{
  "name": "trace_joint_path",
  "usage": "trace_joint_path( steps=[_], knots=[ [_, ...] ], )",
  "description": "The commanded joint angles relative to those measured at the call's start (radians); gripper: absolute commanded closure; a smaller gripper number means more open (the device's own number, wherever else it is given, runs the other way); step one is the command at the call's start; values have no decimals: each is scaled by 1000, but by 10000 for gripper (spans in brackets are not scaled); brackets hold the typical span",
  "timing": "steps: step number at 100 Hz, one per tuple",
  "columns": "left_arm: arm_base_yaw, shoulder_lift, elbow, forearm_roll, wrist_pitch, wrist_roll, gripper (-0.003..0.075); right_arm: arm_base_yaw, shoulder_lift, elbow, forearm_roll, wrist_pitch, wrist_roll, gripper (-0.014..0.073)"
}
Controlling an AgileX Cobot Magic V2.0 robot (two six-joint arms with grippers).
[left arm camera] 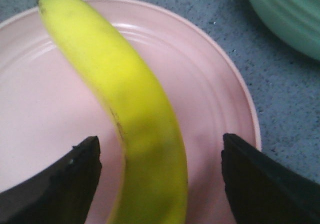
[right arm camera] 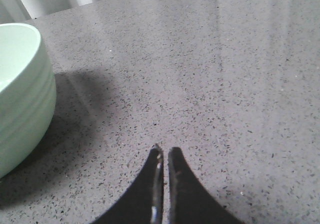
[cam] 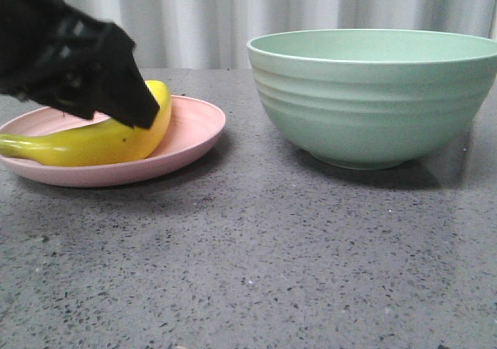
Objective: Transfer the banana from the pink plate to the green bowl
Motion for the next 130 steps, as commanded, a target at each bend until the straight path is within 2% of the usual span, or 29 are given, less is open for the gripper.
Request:
trace_joint_path(
  steps=[1,28,46,57,84,95,107,120,130],
  knots=[
    [-8,15,-42,-8,-39,-2,249,-2,16,-28,-1,-81,-3,655],
    [-8,65,-46,-8,-52,-2,259,-2,16,-28,-1,-81,-3,655],
    [-8,65,-46,-8,-54,-2,420,-2,16,-28,-1,-78,-3,655],
    [-8,65,-52,-8,-53,-2,483,-2,16,-28,-3,-56,-3,655],
    [-8,34,-113,-8,13,-2,492,1,16,-133,-38,113,-5,655],
    [-8,-9,-129,-8,13,-2,492,33,19,-193,-55,184,-10,645],
    [-38,-52,-145,-8,27,7,492,91,62,-259,-68,288,-15,546],
    [-129,-73,-171,-10,39,25,492,164,157,-337,-68,398,-15,331],
    [-211,-73,-195,-10,43,25,492,215,230,-410,-46,458,-15,217]
  ],
)
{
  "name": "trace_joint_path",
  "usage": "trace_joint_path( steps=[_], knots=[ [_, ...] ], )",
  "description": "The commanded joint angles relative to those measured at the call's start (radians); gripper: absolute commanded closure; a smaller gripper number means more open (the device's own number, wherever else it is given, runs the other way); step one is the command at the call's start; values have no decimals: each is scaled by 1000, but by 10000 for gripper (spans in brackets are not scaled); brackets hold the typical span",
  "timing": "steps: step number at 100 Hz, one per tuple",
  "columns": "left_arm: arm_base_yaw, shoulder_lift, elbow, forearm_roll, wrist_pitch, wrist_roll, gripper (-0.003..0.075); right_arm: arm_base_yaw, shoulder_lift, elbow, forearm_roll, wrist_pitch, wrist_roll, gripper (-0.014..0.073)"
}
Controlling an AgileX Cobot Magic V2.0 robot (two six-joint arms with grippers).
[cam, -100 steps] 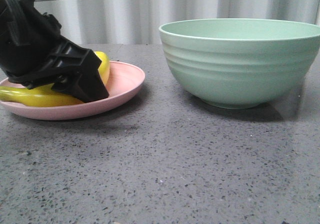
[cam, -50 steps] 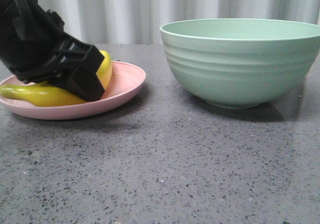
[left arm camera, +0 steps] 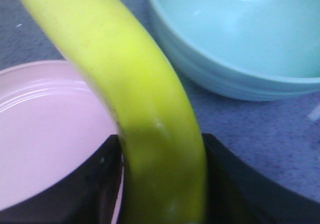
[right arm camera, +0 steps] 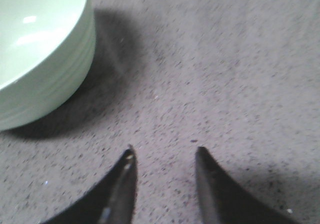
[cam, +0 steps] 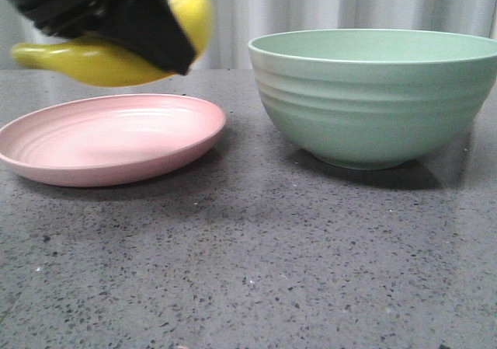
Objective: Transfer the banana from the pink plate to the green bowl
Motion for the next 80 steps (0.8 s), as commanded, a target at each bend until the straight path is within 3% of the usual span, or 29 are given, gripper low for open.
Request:
trace_joint_path(
  steps=[1,9,43,80],
  knots=[
    [-66,-36,-54,-12,-55,4,492,38,65,-92,13,6,-11,204],
    [-127,-36,-64,-12,-65,4,492,68,121,-164,81,43,-11,165],
    [-287,-20,-72,-12,-69,4,492,175,281,-378,425,28,-11,165],
    [-372,6,-72,-13,-106,4,492,238,453,-423,583,-2,-11,165]
  ],
)
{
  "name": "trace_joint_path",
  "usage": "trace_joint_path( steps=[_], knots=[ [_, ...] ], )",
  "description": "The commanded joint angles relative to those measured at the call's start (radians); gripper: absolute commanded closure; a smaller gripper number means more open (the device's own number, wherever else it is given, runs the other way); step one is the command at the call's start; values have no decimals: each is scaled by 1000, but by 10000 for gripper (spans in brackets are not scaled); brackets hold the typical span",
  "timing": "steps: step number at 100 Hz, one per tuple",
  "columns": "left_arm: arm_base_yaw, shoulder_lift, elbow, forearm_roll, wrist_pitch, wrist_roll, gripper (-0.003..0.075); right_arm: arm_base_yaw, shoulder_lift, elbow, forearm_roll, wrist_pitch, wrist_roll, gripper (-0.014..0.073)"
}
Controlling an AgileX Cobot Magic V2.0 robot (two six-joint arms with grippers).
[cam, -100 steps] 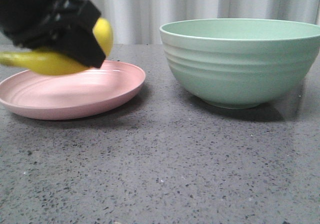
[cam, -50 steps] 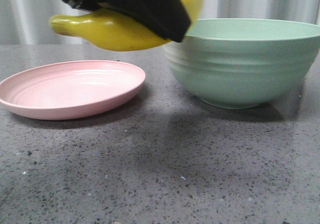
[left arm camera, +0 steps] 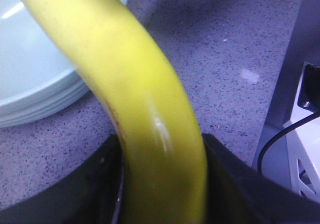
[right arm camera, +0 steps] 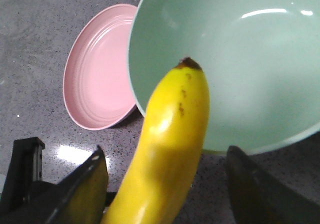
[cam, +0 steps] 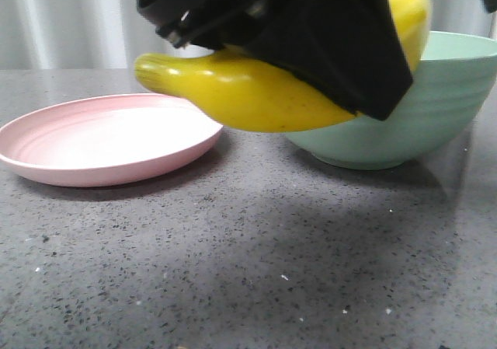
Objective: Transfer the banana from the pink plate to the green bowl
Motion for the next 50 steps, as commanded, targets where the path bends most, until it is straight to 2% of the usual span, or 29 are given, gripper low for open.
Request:
trace_joint_path(
  steps=[1,50],
  knots=[
    [-13,-25,-37,-13,-97,1,492,9,20,-44,48,-71,-11,165],
    [-15,-25,-37,-17,-117,1,492,9,137,-50,90,-110,-11,180]
  ],
)
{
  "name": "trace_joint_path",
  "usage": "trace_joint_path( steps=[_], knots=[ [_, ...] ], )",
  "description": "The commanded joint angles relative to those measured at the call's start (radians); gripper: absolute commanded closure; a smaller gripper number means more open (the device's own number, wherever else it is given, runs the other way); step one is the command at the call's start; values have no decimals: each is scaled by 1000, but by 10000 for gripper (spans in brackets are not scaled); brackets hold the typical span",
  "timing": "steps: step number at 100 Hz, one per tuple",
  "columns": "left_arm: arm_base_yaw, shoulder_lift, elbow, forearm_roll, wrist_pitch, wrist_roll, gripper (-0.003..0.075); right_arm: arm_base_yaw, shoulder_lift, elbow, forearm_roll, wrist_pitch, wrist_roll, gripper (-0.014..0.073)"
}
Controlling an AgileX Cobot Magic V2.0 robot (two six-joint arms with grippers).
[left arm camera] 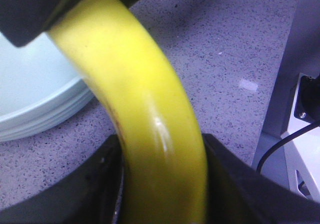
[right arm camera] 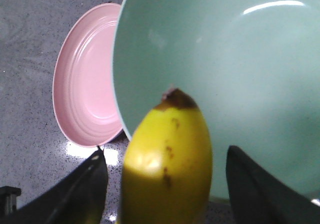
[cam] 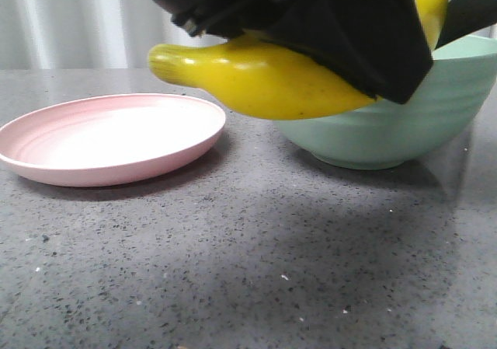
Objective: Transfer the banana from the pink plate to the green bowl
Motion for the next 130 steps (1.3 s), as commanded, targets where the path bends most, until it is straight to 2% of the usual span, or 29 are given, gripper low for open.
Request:
trace_joint_path(
  steps=[1,10,22,30,41,47,73,103,113,130],
  knots=[
    [-8,-25,-37,-15,-81,1,492,0,-6,-33,37,-51,-11,188],
    [-8,-25,-37,-15,-81,1,491,0,-6,-33,44,-51,-11,271],
    [-8,-25,-37,-15,-85,1,470,0,-6,-33,47,-51,-11,442],
    [-8,-25,-37,-15,-97,1,402,0,-6,-33,49,-51,-11,528],
    [-8,-25,-37,-15,-103,1,294,0,-6,-33,66,-47,-11,592],
    [-6,-29,-39,-9,-103,1,265,0,-6,-33,83,-43,-11,608],
    [-6,-90,-40,17,-111,1,265,-1,-6,-35,90,-48,-11,625],
    [-6,-197,-40,28,-194,1,265,-1,-6,-93,81,-165,-64,625],
    [-6,-224,-40,39,-209,1,265,-1,-6,-147,20,-216,-64,625],
    [-6,-238,-40,43,-209,1,272,-1,-1,-173,-193,-351,-64,625]
  ],
)
